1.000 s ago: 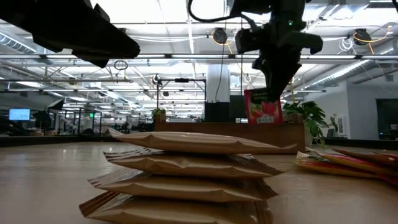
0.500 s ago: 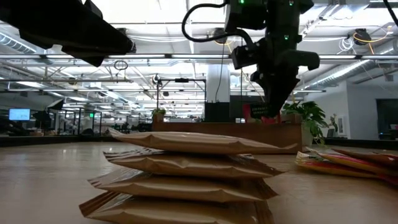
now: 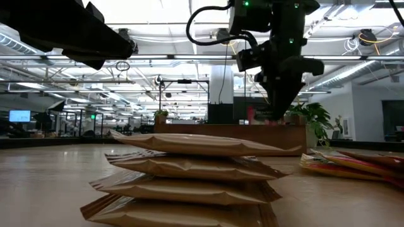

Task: Pick & Place Tea
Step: Put the red tea bag into the right wooden organizer, then put the yellow tea bag into the middle wooden organizer

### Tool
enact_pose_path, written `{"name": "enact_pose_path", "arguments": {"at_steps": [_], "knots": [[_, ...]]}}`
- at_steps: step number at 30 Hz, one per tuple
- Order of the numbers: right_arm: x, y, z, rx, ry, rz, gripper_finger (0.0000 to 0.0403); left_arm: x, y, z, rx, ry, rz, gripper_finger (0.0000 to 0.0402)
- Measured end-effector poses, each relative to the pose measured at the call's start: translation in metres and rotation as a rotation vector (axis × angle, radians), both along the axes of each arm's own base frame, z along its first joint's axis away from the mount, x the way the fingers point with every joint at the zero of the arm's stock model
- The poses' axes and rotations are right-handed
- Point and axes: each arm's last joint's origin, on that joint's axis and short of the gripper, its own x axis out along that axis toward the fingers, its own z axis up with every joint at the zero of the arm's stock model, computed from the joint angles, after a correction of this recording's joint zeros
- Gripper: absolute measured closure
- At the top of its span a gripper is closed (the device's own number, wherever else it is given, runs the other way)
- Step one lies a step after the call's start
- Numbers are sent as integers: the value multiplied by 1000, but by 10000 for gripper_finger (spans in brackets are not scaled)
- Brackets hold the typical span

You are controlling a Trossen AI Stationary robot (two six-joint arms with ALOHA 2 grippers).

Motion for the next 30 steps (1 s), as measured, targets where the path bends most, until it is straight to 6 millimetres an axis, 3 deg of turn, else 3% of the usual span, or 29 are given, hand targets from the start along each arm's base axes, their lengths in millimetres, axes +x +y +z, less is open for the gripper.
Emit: {"name": "enact_pose_path", "arguments": {"at_steps": [10,13,17,20,23,26,30], "knots": [[1,-6,7,-212,-40,-1,284,0,0,-1,-9,6,6,364],[-4,-7,19,-246,-70,29,272,-1,1,-3,8,30,7,364],[-19,-3,49,-262,-180,17,271,-2,3,-6,26,61,26,364],[-37,15,74,-199,-292,43,285,-1,4,-6,21,52,44,364],[-58,42,82,-71,-424,100,310,-1,4,-4,-6,39,53,364],[-78,72,73,24,-554,184,341,6,6,3,-132,-30,141,364],[-96,103,46,102,-653,251,390,29,9,18,-191,-10,169,364]]}}
